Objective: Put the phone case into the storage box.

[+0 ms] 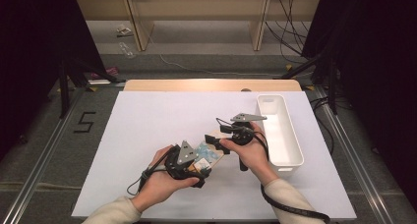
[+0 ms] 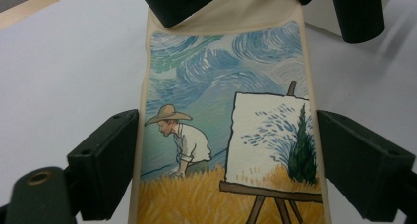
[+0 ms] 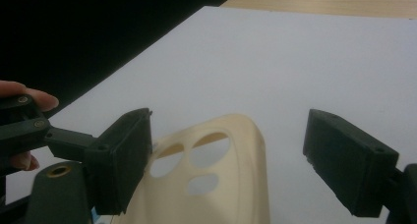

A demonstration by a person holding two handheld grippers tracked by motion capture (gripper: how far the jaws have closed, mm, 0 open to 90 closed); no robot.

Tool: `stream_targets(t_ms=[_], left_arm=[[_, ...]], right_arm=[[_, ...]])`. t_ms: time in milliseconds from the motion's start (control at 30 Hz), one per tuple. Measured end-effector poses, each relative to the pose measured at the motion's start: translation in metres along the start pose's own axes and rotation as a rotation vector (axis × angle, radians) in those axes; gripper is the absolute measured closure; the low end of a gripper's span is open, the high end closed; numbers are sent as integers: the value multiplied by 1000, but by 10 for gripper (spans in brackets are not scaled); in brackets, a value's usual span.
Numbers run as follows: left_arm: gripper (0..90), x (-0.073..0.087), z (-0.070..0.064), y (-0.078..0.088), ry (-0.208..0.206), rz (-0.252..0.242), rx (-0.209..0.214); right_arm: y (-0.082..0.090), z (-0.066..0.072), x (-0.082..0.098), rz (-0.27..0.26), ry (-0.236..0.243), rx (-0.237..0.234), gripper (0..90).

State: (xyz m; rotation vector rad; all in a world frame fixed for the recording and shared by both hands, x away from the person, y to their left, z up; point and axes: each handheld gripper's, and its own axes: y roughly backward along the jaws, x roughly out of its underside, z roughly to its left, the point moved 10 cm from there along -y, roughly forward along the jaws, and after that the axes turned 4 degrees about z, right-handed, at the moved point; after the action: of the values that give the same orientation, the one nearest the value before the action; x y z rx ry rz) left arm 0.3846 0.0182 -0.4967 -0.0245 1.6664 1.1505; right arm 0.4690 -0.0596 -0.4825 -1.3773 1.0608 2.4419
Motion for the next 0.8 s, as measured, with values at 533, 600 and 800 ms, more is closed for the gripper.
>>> stream_targets(t_ms=[533, 600, 800], left_arm=[[125, 0, 0, 0, 0, 0, 2], [125, 0, 0, 0, 0, 2, 2], [125, 2, -1, -2, -3, 8, 6]], right_arm=[[-1, 3, 2, 10, -38, -42, 266], [-1, 4, 3, 11, -39, -49, 303], [2, 9, -1, 0, -42, -70, 445]])
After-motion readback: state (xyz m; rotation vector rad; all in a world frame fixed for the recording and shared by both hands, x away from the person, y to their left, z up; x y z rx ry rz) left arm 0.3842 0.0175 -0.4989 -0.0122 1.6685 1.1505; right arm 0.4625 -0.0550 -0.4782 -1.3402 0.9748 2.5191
